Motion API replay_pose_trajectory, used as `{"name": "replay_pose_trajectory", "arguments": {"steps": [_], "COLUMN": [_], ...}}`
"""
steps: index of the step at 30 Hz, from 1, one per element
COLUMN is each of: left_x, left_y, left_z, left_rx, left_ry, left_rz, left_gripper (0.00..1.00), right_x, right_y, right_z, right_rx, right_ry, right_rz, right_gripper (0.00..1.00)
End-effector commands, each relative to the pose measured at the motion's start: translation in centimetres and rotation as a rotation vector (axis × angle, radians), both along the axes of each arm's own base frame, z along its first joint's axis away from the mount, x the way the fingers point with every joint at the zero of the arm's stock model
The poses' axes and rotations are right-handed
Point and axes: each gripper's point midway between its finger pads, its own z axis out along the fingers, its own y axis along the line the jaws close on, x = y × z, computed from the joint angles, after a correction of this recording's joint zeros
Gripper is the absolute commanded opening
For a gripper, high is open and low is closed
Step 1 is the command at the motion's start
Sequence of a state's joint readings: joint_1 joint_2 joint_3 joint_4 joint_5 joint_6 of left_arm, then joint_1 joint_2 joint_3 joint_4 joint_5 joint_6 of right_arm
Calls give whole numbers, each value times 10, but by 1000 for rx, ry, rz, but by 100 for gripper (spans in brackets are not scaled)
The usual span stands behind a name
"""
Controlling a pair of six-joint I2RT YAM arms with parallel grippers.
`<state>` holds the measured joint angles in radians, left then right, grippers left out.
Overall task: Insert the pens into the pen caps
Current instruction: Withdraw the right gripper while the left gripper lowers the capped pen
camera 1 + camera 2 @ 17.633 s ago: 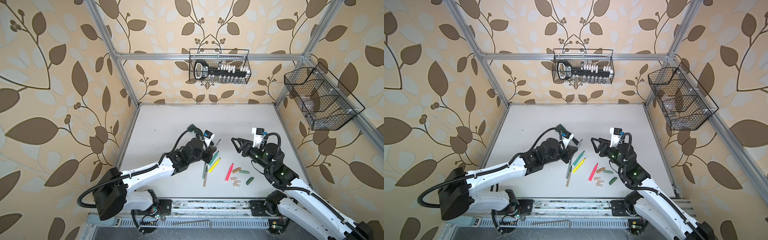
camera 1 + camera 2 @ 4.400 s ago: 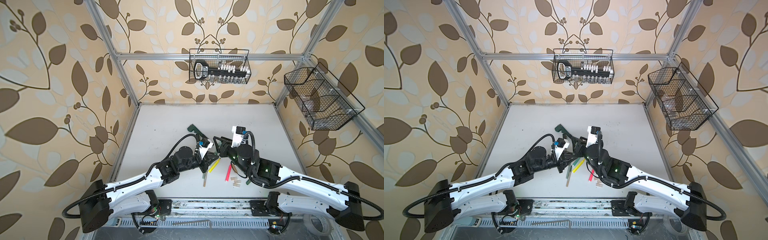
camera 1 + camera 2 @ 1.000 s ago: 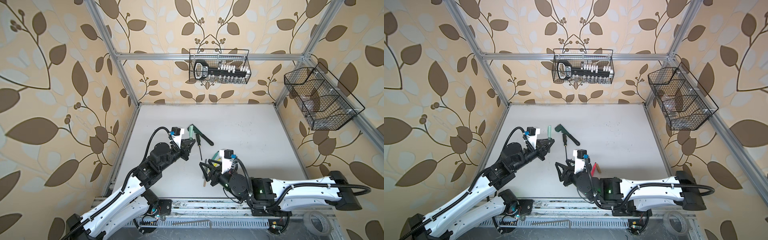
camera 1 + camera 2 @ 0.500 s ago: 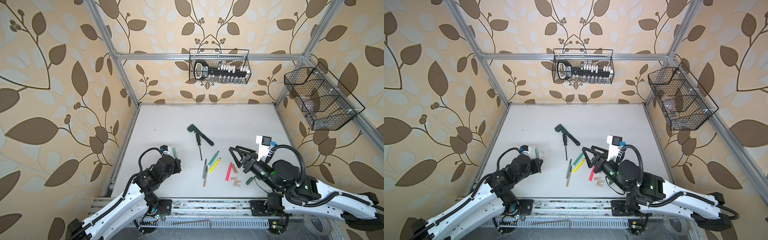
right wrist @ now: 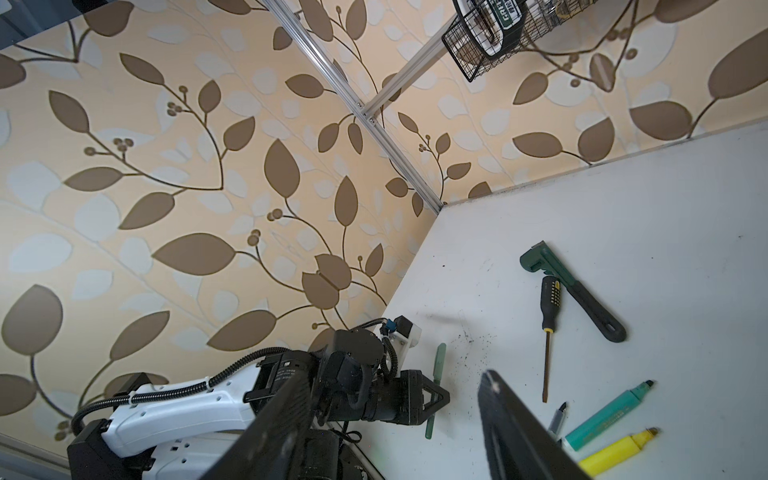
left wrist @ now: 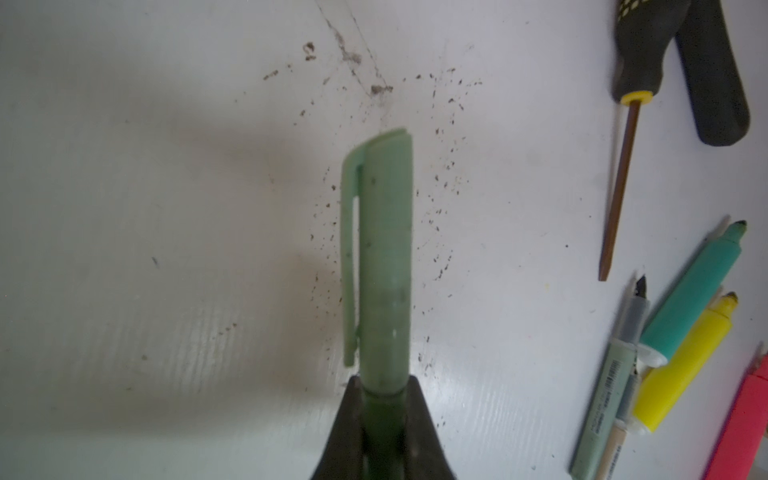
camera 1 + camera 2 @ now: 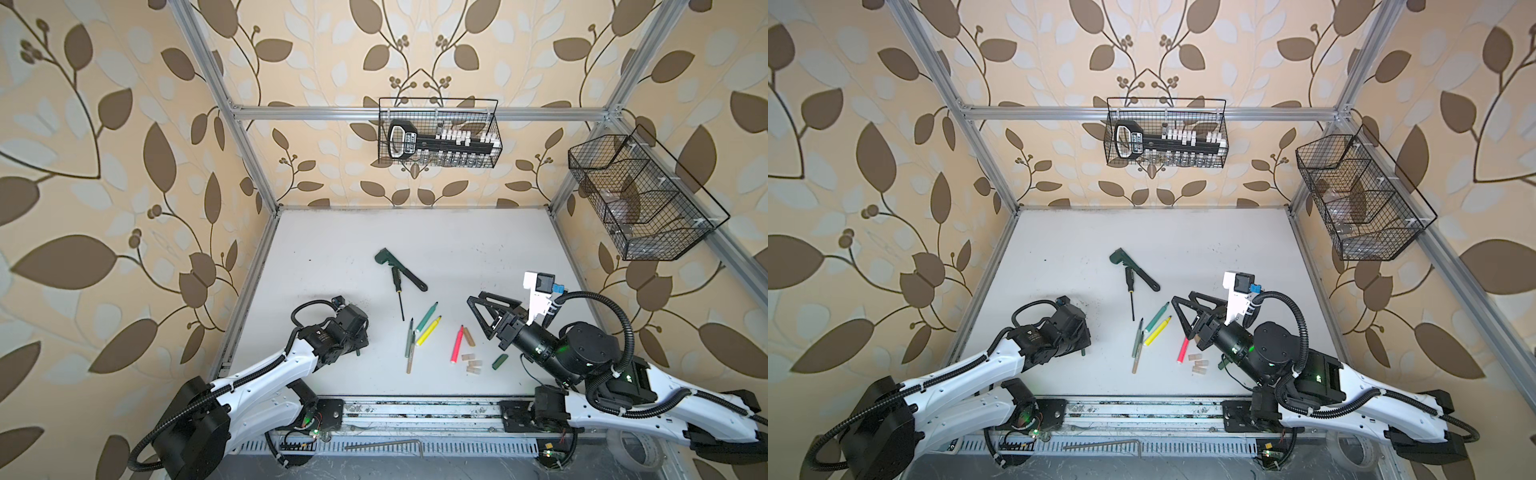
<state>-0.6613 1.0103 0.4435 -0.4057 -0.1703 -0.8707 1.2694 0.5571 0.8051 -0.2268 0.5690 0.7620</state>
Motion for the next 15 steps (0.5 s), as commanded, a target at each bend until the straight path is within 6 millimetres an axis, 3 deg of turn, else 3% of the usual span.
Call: {"name": "replay_pose_trajectory", "arguments": {"steps": [1,15], "left_x": [20,38], "left_y": [-2,-12], "left_z": [19,4], "left_rx": [13,29], "left_ry": [-81,-44], "left_rz": [26,-14], "left_gripper": [0,0], "right_x": [3,5], "right_y": [-6,-14], "right_z": [-7,-8], "right_rx": [-23,0], "right_ry": [7,4], "right_rz": [-34,-60], "right_gripper": [66,67]}}
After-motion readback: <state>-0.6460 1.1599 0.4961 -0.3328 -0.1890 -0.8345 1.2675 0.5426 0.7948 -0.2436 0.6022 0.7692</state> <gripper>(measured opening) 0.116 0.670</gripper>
